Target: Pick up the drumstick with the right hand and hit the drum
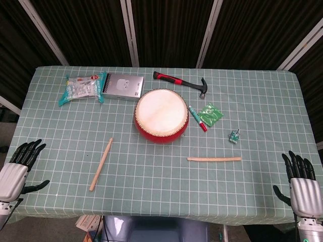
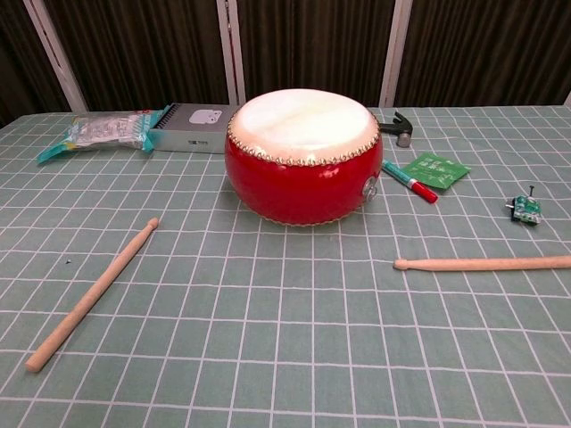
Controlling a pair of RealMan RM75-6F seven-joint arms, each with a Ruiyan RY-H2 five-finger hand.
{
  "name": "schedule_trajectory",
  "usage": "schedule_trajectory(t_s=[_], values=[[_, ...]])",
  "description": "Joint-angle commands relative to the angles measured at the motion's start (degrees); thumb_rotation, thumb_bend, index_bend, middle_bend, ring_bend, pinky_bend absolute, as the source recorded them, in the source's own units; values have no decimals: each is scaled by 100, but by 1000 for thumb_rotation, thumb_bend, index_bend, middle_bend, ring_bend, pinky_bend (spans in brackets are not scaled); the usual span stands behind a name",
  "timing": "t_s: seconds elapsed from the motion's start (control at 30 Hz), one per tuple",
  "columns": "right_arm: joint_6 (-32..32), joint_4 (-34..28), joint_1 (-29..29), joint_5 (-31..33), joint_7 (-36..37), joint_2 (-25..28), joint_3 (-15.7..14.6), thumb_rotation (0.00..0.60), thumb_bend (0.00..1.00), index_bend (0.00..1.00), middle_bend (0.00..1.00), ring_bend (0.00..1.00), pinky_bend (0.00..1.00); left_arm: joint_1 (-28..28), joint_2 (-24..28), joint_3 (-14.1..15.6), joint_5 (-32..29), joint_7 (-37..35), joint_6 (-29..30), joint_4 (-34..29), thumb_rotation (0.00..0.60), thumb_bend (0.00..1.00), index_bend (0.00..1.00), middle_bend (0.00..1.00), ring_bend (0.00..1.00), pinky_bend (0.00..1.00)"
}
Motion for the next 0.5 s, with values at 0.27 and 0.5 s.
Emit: schedule_trajectory(t_s=[0.27,0.5], values=[[-8,8,9,-22,-30,-8,-8,600,268,0,0,4,67,18,11,7,19,-22,45,20,600,0,0,0,0,10],[-76,-9,47,12,-55,-19,5,600,269,0,0,4,67,38,9,15,-7,-61,47,56,600,0,0,0,0,10]])
